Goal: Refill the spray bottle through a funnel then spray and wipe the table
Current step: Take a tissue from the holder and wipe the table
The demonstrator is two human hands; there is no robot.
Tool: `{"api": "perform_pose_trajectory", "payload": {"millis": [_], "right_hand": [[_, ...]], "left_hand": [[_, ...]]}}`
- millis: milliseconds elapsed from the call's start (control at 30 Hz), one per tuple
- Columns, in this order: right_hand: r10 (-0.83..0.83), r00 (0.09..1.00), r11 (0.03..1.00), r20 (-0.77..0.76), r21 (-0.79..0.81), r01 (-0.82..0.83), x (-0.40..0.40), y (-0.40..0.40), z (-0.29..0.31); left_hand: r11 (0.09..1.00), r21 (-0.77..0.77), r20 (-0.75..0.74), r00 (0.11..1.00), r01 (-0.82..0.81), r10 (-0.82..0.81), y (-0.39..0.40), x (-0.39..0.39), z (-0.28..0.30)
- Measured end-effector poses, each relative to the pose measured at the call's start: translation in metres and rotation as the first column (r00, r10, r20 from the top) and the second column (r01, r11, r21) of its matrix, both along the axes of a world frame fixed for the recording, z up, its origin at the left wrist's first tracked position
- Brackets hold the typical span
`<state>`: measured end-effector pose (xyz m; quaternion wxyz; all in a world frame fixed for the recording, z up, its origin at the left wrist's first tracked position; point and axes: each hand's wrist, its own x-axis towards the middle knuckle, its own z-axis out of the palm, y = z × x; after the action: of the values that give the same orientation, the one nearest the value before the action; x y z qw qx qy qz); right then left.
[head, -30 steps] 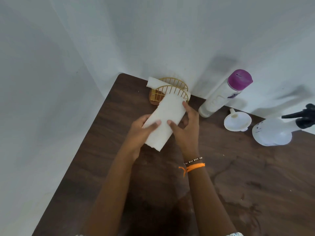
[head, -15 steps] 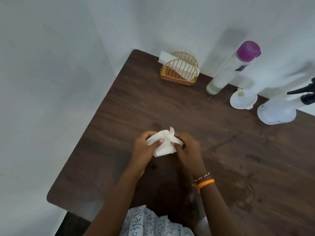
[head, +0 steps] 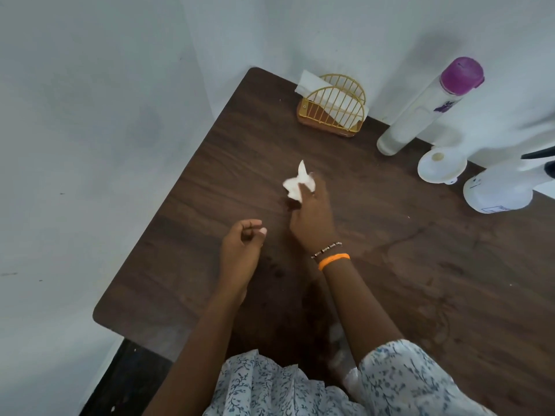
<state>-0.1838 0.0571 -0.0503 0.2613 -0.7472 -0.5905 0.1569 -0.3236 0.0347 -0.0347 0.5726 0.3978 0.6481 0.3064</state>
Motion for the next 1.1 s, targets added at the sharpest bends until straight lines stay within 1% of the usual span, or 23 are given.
{"api": "perform_pose_trajectory", "payload": {"millis": [67, 100, 133, 200, 267, 300, 367, 433, 467, 567, 633, 667, 767, 833, 867, 900, 967, 1033, 1067, 1100], "right_hand": [[0.116, 0.990, 0.978, 0.074, -0.181, -0.101, -0.013, 0.002, -0.016], [0.147, 0.982, 0.970, 0.122, -0.211, -0.119, -0.021, -0.001, -0.022], [0.187, 0.965, 0.966, 0.181, -0.214, -0.147, -0.027, -0.006, -0.026], [0.236, 0.920, 0.967, 0.312, -0.171, -0.191, -0.033, -0.022, -0.028], [0.247, 0.902, 0.969, 0.353, -0.109, -0.222, -0.025, -0.036, -0.032], [0.233, 0.923, 0.972, 0.307, -0.094, -0.214, -0.017, -0.041, -0.033], [0.111, 0.980, 0.991, 0.166, -0.088, -0.098, 0.004, -0.038, -0.034], [0.002, 0.976, 0.987, 0.216, -0.158, 0.033, 0.019, -0.025, -0.032], [-0.052, 0.976, 0.985, 0.213, -0.149, 0.085, 0.020, -0.015, -0.032], [-0.070, 0.991, 0.994, 0.110, -0.076, 0.079, 0.006, 0.011, -0.028], [-0.001, 0.997, 0.997, 0.081, -0.078, 0.008, -0.009, 0.016, -0.032], [0.057, 0.997, 0.997, 0.060, -0.051, -0.054, -0.016, 0.011, -0.036], [0.294, 0.956, 0.956, -0.023, 0.025, -0.293, -0.031, -0.030, -0.045], [0.408, 0.913, 0.913, 0.005, 0.025, -0.408, -0.020, -0.062, -0.049], [0.423, 0.906, 0.906, 0.016, 0.015, -0.424, -0.008, -0.071, -0.050], [0.397, 0.918, 0.918, 0.013, 0.010, -0.397, 0.007, -0.074, -0.051], [0.276, 0.961, 0.961, 0.007, 0.008, -0.276, 0.034, -0.065, -0.052], [0.071, 0.997, 0.997, -0.009, -0.022, -0.071, 0.050, -0.041, -0.053], [-0.045, 0.999, 0.998, -0.012, -0.040, 0.045, 0.050, -0.027, -0.052], [-0.117, 0.993, 0.992, -0.004, -0.049, 0.116, 0.047, -0.013, -0.051]], "left_hand": [[1.000, 0.011, -0.006, 1.000, -0.022, 0.022, 0.002, -0.001, 0.002], [0.999, 0.016, -0.004, 0.999, -0.036, 0.036, 0.003, -0.002, 0.003], [0.999, 0.018, 0.000, 0.999, -0.045, 0.045, 0.005, -0.003, 0.003], [0.999, 0.013, 0.009, 0.999, -0.049, 0.049, 0.007, -0.003, 0.004], [0.999, 0.006, 0.018, 0.999, -0.038, 0.038, 0.009, -0.004, 0.004], [1.000, 0.000, 0.022, 0.999, -0.029, 0.029, 0.009, -0.004, 0.004], [1.000, -0.024, 0.040, 0.999, -0.009, 0.009, 0.009, -0.004, 0.002], [0.998, -0.065, 0.068, 0.998, -0.003, 0.007, 0.008, -0.005, -0.001], [0.996, -0.083, 0.075, 0.997, -0.009, 0.016, 0.008, -0.005, -0.002], [0.993, -0.107, 0.074, 0.996, -0.041, 0.049, 0.006, -0.005, -0.006], [0.992, -0.092, 0.080, 0.992, -0.087, 0.095, 0.006, -0.006, -0.007], [0.991, -0.079, 0.083, 0.990, -0.110, 0.116, 0.006, -0.007, -0.007], [0.988, -0.053, 0.098, 0.984, -0.147, 0.152, 0.008, -0.009, -0.009], [0.988, -0.053, 0.108, 0.982, -0.147, 0.152, 0.011, -0.010, -0.011], [0.989, -0.058, 0.110, 0.983, -0.138, 0.144, 0.013, -0.010, -0.011], [0.990, -0.062, 0.110, 0.985, -0.126, 0.132, 0.014, -0.009, -0.012], [0.994, -0.063, 0.107, 0.989, -0.094, 0.101, 0.015, -0.007, -0.012], [0.996, -0.064, 0.104, 0.992, -0.062, 0.068, 0.015, -0.004, -0.012], [0.996, -0.070, 0.107, 0.993, -0.051, 0.058, 0.014, -0.003, -0.012], [0.996, -0.073, 0.112, 0.992, -0.042, 0.050, 0.014, -0.002, -0.012]]}}
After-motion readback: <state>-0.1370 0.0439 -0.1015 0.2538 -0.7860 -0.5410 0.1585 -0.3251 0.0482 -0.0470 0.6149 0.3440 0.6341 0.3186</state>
